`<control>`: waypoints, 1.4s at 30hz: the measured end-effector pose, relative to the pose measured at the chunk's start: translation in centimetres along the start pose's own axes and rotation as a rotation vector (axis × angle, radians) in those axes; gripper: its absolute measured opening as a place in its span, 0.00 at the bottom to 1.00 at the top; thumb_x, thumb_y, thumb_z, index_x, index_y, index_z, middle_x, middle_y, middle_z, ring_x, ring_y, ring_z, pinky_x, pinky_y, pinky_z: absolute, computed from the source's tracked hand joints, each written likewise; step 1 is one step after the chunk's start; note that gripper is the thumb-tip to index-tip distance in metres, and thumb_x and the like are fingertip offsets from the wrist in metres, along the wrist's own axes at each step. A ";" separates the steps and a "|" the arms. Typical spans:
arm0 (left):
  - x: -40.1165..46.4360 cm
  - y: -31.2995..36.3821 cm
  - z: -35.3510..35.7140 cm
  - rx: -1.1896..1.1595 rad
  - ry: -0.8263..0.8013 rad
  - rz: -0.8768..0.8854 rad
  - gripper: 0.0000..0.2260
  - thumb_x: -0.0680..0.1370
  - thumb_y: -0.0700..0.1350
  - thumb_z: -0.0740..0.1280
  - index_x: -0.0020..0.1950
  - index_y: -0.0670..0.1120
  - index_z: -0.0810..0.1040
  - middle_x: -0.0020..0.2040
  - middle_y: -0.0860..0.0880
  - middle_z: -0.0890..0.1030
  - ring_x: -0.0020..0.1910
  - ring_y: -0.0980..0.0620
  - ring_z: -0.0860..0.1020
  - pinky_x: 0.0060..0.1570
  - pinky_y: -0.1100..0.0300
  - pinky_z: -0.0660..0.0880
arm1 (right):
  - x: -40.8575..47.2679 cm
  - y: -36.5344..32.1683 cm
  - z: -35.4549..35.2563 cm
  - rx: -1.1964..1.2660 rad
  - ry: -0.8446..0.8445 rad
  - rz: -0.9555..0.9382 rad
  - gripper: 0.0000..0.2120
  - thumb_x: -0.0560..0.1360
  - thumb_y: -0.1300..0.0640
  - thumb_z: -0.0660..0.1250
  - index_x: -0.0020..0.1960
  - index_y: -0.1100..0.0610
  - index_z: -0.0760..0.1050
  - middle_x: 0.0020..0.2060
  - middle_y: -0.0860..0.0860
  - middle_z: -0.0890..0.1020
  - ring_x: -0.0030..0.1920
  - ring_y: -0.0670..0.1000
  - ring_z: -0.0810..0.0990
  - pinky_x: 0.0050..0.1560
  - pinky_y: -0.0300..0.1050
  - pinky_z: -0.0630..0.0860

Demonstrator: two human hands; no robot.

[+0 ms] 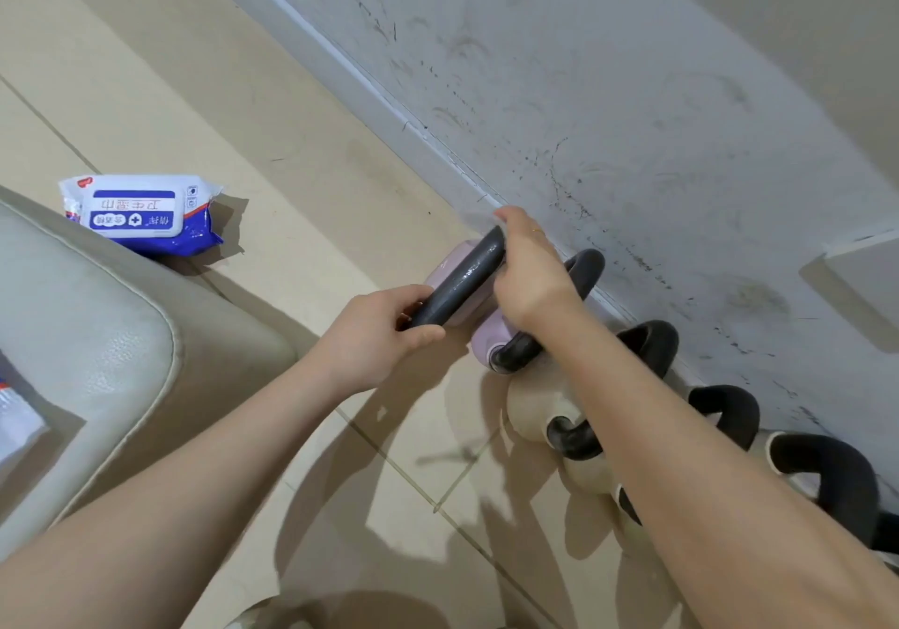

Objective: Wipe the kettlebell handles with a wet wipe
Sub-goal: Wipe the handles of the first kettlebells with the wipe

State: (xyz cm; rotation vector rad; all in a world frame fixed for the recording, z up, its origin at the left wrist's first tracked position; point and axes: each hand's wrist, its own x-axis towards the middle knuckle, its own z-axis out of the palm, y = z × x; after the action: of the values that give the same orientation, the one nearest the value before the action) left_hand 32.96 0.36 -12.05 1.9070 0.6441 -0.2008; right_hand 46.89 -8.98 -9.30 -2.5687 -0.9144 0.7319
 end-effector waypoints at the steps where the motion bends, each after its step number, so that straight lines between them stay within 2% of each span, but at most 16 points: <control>1: 0.0 -0.2 -0.1 -0.017 -0.002 -0.002 0.13 0.74 0.45 0.68 0.58 0.49 0.77 0.42 0.49 0.80 0.42 0.46 0.78 0.46 0.58 0.71 | -0.5 -0.3 0.3 -0.026 0.015 -0.059 0.29 0.70 0.73 0.55 0.68 0.55 0.62 0.69 0.52 0.63 0.69 0.54 0.63 0.62 0.43 0.62; 3: -0.2 -0.5 0.0 -0.043 0.000 0.003 0.12 0.74 0.44 0.68 0.57 0.49 0.77 0.45 0.48 0.81 0.42 0.47 0.79 0.47 0.58 0.72 | -0.6 -0.4 0.3 -0.254 0.025 -0.227 0.30 0.62 0.72 0.65 0.62 0.56 0.65 0.68 0.52 0.65 0.74 0.52 0.53 0.71 0.44 0.51; 5: -0.1 -0.5 0.2 -0.045 0.017 0.018 0.11 0.75 0.44 0.67 0.57 0.49 0.77 0.46 0.48 0.82 0.44 0.47 0.78 0.47 0.58 0.71 | 0.0 -0.2 -0.4 -0.453 0.064 -0.199 0.31 0.60 0.71 0.69 0.60 0.57 0.64 0.67 0.55 0.67 0.76 0.54 0.49 0.75 0.51 0.41; 7: 0.3 -0.2 0.3 -0.025 0.055 0.015 0.10 0.75 0.44 0.67 0.56 0.47 0.77 0.48 0.46 0.82 0.46 0.45 0.78 0.47 0.56 0.71 | 0.1 -0.6 -0.5 -0.498 0.109 -0.098 0.29 0.64 0.70 0.67 0.63 0.59 0.63 0.69 0.58 0.65 0.76 0.56 0.45 0.75 0.53 0.40; 10: 1.3 0.9 0.4 -0.025 0.078 0.026 0.05 0.74 0.44 0.66 0.48 0.45 0.77 0.42 0.44 0.81 0.44 0.42 0.77 0.45 0.53 0.72 | -1.3 -1.3 1.3 -0.509 0.014 -0.250 0.25 0.68 0.66 0.62 0.64 0.59 0.63 0.70 0.56 0.63 0.76 0.56 0.43 0.75 0.55 0.43; 13: 1.9 2.6 1.5 0.046 0.099 0.035 0.04 0.74 0.45 0.64 0.44 0.44 0.75 0.43 0.40 0.81 0.45 0.38 0.76 0.40 0.54 0.69 | -2.3 -0.6 1.9 -0.447 -0.024 -0.274 0.22 0.71 0.64 0.58 0.65 0.59 0.64 0.70 0.54 0.63 0.76 0.53 0.44 0.73 0.47 0.36; 16: 2.7 3.8 2.4 0.136 0.151 0.014 0.04 0.75 0.47 0.63 0.42 0.47 0.72 0.45 0.42 0.82 0.47 0.40 0.77 0.37 0.57 0.65 | -2.0 0.3 1.3 -0.305 0.043 -0.104 0.28 0.71 0.65 0.60 0.70 0.57 0.59 0.75 0.52 0.55 0.76 0.52 0.40 0.74 0.47 0.40; 19: 3.6 3.9 2.1 0.155 0.237 -0.026 0.09 0.76 0.46 0.59 0.42 0.43 0.74 0.44 0.42 0.83 0.47 0.39 0.78 0.39 0.55 0.70 | -2.6 -0.6 2.5 -0.120 -0.015 -0.131 0.35 0.70 0.68 0.57 0.75 0.58 0.50 0.77 0.49 0.45 0.75 0.51 0.36 0.75 0.54 0.47; 22: 4.0 3.6 1.9 0.070 0.248 -0.052 0.10 0.75 0.45 0.59 0.45 0.42 0.78 0.41 0.42 0.83 0.44 0.39 0.78 0.46 0.50 0.76 | -2.6 -0.5 3.0 -0.024 -0.043 -0.169 0.36 0.70 0.69 0.54 0.76 0.56 0.48 0.77 0.47 0.45 0.75 0.46 0.37 0.74 0.57 0.50; 25: 4.1 3.9 1.8 0.008 0.193 -0.030 0.10 0.73 0.46 0.61 0.42 0.41 0.78 0.35 0.43 0.78 0.36 0.42 0.73 0.39 0.53 0.72 | -1.6 0.1 2.8 0.012 0.021 -0.111 0.35 0.70 0.71 0.52 0.75 0.56 0.49 0.77 0.46 0.45 0.75 0.46 0.37 0.74 0.57 0.52; 28: 3.8 3.7 1.1 0.020 0.149 0.000 0.12 0.73 0.46 0.59 0.46 0.43 0.80 0.41 0.42 0.83 0.40 0.43 0.77 0.43 0.51 0.75 | -2.3 -1.2 4.0 0.046 0.058 -0.071 0.35 0.70 0.70 0.54 0.75 0.58 0.48 0.77 0.47 0.43 0.75 0.47 0.35 0.74 0.57 0.51; 30: 3.4 3.3 0.6 -0.097 0.073 -0.013 0.12 0.74 0.43 0.59 0.52 0.44 0.80 0.46 0.42 0.84 0.43 0.47 0.78 0.46 0.54 0.75 | -2.8 -1.5 4.9 0.085 0.038 -0.087 0.36 0.71 0.70 0.54 0.75 0.58 0.46 0.77 0.48 0.43 0.75 0.47 0.35 0.74 0.55 0.51; 33: 2.4 2.7 -0.1 -0.400 -0.033 -0.084 0.15 0.77 0.35 0.58 0.62 0.44 0.75 0.58 0.42 0.80 0.53 0.52 0.77 0.58 0.56 0.72 | -2.8 -1.1 5.0 0.353 0.092 -0.095 0.30 0.74 0.69 0.52 0.75 0.58 0.54 0.76 0.48 0.51 0.76 0.47 0.40 0.75 0.56 0.48; 36: 2.0 2.2 -0.2 -0.658 0.129 -0.270 0.20 0.78 0.34 0.56 0.70 0.45 0.67 0.66 0.46 0.74 0.65 0.51 0.72 0.69 0.53 0.66 | -2.4 -2.2 5.5 0.649 0.318 0.012 0.17 0.81 0.61 0.52 0.68 0.62 0.68 0.74 0.52 0.61 0.75 0.46 0.51 0.75 0.50 0.49; 39: 1.6 2.2 -0.2 -0.713 0.222 -0.330 0.16 0.79 0.40 0.57 0.67 0.45 0.70 0.61 0.48 0.75 0.58 0.52 0.73 0.64 0.56 0.69 | -2.7 -3.6 7.1 0.876 0.667 0.253 0.13 0.81 0.60 0.54 0.55 0.60 0.76 0.68 0.53 0.71 0.68 0.44 0.65 0.71 0.42 0.58; 42: 1.0 2.3 0.1 -0.690 0.207 -0.315 0.14 0.79 0.44 0.58 0.63 0.45 0.74 0.50 0.54 0.77 0.51 0.54 0.74 0.55 0.58 0.71 | -2.8 -4.8 7.4 1.369 0.766 0.549 0.10 0.79 0.62 0.56 0.58 0.57 0.71 0.55 0.52 0.78 0.57 0.50 0.75 0.61 0.42 0.70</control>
State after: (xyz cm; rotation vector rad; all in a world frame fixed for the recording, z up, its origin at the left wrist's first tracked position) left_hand 34.99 -0.09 -10.71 1.1651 1.0034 0.0270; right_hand 38.45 -6.35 -12.21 -1.5022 0.4753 0.2228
